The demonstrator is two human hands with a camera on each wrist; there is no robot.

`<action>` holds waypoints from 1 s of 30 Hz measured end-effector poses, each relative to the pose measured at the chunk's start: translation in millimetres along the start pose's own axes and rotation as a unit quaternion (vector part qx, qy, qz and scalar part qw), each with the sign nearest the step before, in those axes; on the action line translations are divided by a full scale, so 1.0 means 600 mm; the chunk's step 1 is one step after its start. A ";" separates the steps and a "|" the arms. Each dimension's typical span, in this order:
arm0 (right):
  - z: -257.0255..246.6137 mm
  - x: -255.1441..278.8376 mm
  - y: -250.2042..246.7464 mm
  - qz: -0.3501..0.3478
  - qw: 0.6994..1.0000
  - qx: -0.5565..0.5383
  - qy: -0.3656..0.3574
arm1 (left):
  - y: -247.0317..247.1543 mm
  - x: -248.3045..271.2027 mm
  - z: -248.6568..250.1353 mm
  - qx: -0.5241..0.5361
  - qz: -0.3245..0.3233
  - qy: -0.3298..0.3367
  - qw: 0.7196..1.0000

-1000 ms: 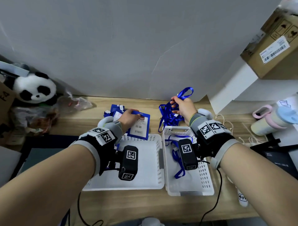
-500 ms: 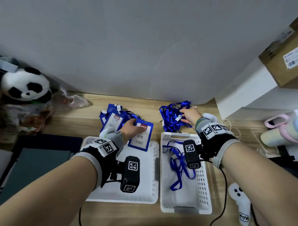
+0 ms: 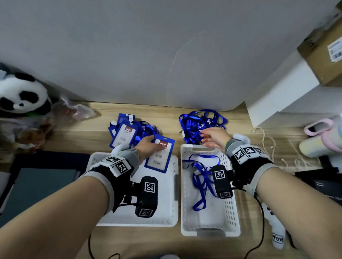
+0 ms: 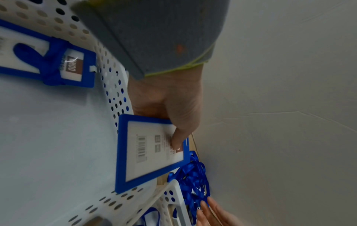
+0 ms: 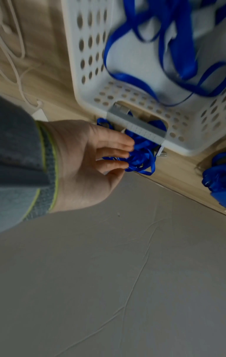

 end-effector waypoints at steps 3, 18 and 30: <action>0.035 0.032 -0.003 -0.071 0.997 0.030 0.014 | 0.013 0.009 -0.006 0.001 -0.014 0.002 1.000; 0.161 0.049 0.008 0.029 0.952 0.294 -0.079 | 0.019 0.050 -0.045 -0.018 -0.011 0.009 1.000; 0.179 0.046 -0.001 0.063 0.885 0.439 -0.139 | 0.027 0.060 -0.052 -0.023 -0.012 0.007 1.000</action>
Point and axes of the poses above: each hand's wrist, its own x-axis away from the middle knuckle, its own y-axis out of the palm, z = x × y, the point moved 6 cm from there along -x, towards the middle knuckle, and after that the axes turned 15 degrees about z, right-handed, at the moved point
